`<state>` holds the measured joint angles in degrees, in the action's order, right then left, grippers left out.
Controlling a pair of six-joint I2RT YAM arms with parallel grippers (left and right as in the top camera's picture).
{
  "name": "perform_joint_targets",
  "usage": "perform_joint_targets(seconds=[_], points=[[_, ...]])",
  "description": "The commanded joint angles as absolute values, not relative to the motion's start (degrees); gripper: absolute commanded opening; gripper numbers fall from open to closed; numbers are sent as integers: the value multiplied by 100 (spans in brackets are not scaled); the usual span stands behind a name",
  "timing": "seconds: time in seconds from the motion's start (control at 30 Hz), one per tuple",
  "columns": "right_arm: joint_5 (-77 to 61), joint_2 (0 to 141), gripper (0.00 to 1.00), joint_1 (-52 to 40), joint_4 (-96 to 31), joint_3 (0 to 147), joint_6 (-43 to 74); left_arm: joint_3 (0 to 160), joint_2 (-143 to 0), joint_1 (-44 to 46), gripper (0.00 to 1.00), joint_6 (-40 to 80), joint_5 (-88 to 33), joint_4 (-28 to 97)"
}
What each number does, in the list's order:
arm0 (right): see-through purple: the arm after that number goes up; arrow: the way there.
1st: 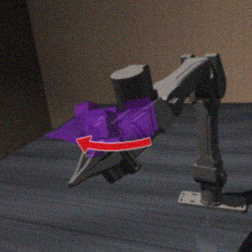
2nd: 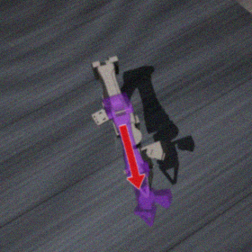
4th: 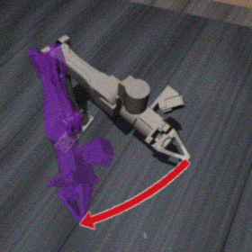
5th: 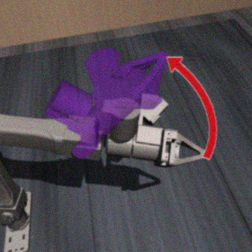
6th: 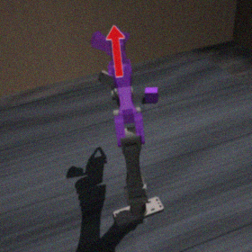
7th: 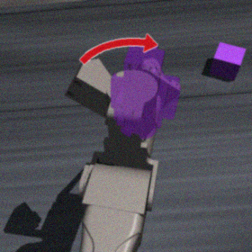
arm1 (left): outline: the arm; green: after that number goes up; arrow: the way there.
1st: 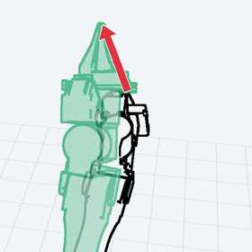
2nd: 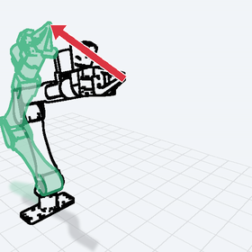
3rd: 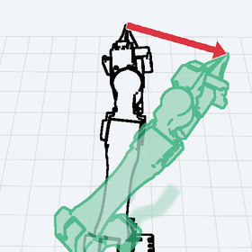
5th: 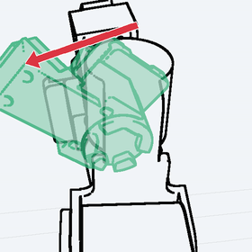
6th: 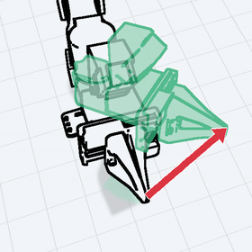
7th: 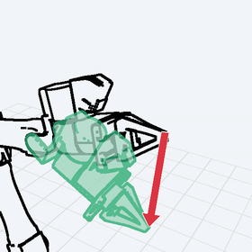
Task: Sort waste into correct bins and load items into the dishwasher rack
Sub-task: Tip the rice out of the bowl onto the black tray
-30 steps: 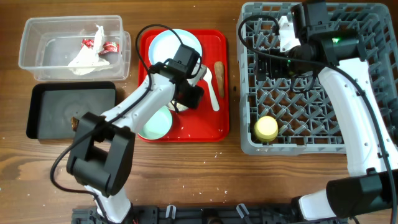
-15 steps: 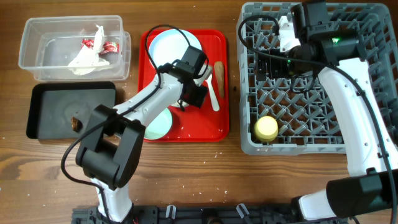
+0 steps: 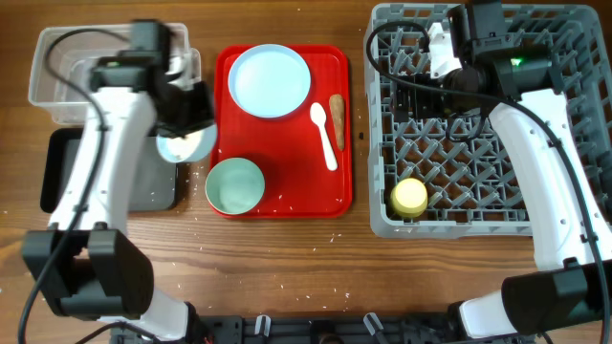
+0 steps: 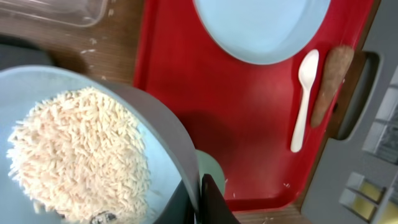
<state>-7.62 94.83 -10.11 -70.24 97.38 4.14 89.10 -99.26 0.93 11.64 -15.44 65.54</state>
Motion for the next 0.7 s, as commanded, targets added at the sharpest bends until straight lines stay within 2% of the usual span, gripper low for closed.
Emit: perform_joint_targets(seconds=[0.0, 0.2, 0.4, 0.53, 0.67], points=[[-709, 9478, 100, -1044, -7013, 9786, 303, 8772, -9804, -996, 4, 274, -3006, 6694], [-709, 9478, 100, -1044, -7013, 9786, 301, 7664, -9876, -3055, 4, -1310, -5494, 6558], [-709, 9478, 100, -1044, -7013, 9786, 301, 6873, -10442, -4676, 4, -1785, -7863, 6340], [-711, 9478, 100, -1044, -7013, 9786, 301, 6873, -10643, -4954, 4, -1730, -9037, 6101], [-709, 9478, 100, -1044, -7015, 9786, 303, 6873, -10643, -4958, 4, -1070, -9037, 5957]])
